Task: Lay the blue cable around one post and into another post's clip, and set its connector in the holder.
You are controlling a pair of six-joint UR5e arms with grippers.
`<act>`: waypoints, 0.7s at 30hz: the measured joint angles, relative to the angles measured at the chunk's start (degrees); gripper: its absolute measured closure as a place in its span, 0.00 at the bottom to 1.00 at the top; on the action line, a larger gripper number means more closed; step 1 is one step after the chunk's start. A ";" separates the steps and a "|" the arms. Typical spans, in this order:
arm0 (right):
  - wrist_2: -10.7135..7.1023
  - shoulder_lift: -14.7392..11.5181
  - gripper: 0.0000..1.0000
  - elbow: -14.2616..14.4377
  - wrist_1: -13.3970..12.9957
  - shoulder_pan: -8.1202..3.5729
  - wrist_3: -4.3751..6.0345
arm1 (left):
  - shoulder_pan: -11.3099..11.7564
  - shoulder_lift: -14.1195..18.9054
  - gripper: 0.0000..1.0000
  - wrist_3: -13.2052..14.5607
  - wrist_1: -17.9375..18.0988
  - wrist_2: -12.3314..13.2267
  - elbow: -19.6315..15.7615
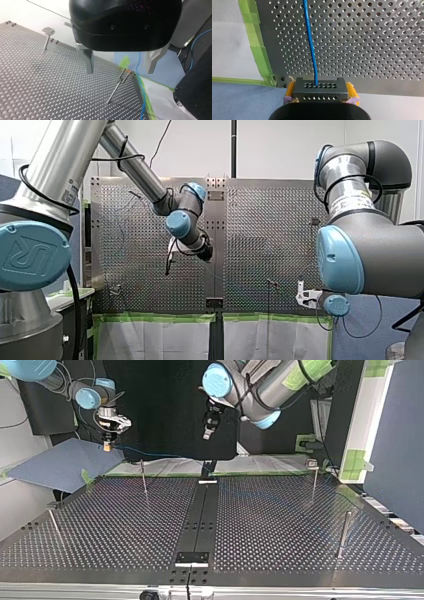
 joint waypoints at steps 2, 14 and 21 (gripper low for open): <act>-0.11 0.00 1.00 0.00 -0.10 -0.02 0.11 | -1.11 -1.10 0.00 0.44 1.11 -0.82 -0.03; -2.35 0.00 1.00 0.00 -0.68 0.21 0.70 | -7.18 -7.37 0.00 0.80 7.38 -1.70 -0.06; -4.17 0.00 1.00 0.00 -0.87 0.57 0.81 | -7.97 -10.86 0.00 1.30 10.87 -2.46 -0.04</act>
